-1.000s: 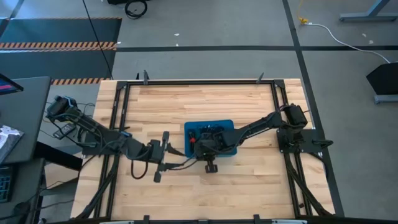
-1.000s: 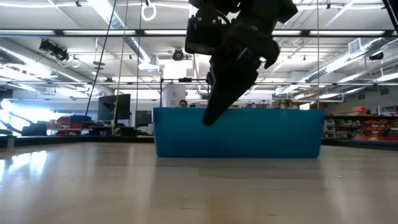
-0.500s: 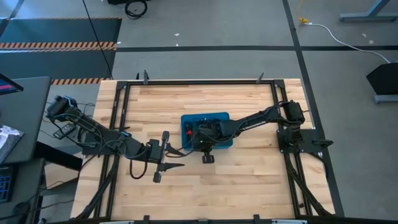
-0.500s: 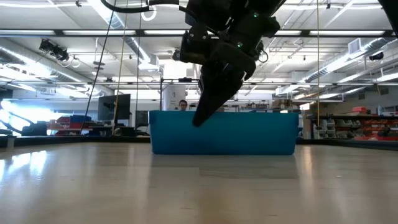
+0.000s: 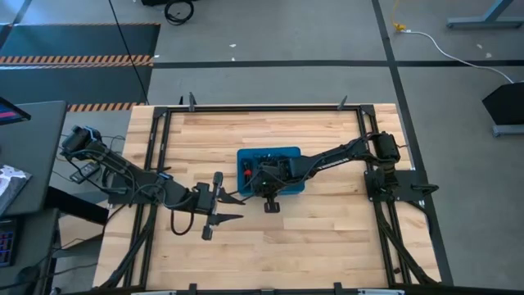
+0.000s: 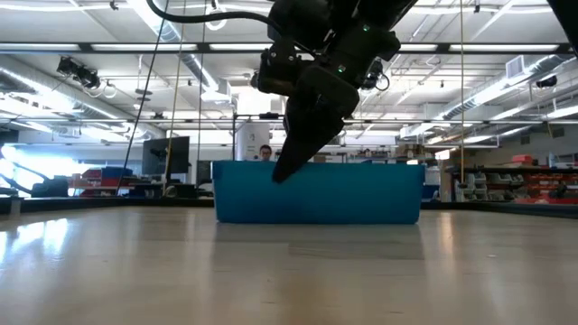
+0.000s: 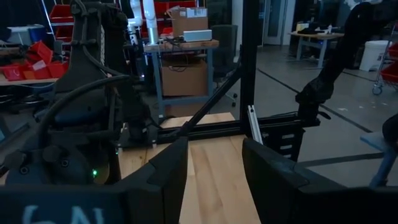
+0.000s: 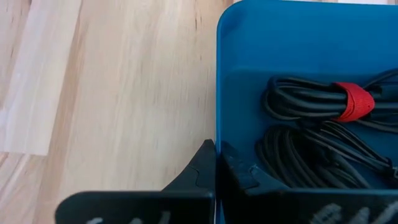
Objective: Pick and place USB-C Cables
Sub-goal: Move the blue bin from bottom right to the center of the table
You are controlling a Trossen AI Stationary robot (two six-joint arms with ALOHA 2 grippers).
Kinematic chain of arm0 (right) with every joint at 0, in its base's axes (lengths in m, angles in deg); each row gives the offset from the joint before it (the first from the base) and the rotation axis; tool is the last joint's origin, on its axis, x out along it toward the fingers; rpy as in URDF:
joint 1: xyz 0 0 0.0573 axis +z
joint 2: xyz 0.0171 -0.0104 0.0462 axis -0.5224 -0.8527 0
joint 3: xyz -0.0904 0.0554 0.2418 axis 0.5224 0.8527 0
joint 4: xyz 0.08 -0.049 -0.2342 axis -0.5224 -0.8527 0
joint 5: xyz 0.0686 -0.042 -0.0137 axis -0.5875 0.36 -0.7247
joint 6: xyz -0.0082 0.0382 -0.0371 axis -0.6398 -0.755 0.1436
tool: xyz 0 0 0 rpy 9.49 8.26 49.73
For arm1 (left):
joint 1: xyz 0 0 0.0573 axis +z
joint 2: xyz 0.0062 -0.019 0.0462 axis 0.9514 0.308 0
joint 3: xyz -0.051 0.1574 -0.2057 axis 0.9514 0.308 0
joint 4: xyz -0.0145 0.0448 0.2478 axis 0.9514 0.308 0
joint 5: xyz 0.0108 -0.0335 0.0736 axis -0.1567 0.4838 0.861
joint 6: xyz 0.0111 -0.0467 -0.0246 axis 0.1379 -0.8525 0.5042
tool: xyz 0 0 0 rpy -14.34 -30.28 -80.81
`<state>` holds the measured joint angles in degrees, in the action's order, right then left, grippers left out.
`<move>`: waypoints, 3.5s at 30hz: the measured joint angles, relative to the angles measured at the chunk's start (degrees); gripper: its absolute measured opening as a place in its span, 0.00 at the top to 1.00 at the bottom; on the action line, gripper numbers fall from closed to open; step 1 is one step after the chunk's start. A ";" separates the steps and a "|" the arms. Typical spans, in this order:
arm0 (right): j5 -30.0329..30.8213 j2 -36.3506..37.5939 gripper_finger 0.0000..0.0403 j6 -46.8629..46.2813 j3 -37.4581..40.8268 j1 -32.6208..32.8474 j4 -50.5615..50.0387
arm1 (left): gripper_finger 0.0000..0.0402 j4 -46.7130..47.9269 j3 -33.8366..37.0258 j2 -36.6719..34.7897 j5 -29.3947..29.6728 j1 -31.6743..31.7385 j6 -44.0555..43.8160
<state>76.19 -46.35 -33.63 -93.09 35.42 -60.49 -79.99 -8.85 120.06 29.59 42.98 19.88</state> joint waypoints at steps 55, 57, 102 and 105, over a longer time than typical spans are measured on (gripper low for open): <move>0.72 0.17 0.97 -4.18 -0.15 0.83 3.21 | 0.60 -0.60 0.04 0.04 0.01 0.02 -1.95; 0.71 0.17 0.94 -4.29 -0.17 0.83 3.73 | 0.60 -0.63 0.04 0.04 0.00 0.02 -1.95; 20.11 26.12 0.81 1.21 8.65 -2.37 -29.53 | 0.60 -0.58 0.04 0.04 0.00 -0.04 -3.39; 19.46 26.10 0.81 5.06 10.23 -5.97 -25.65 | 0.60 -0.60 0.04 0.04 0.02 0.00 -3.39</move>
<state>95.65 -20.25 -28.57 -82.86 29.46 -86.14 -80.58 -8.81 120.11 29.62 42.98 16.50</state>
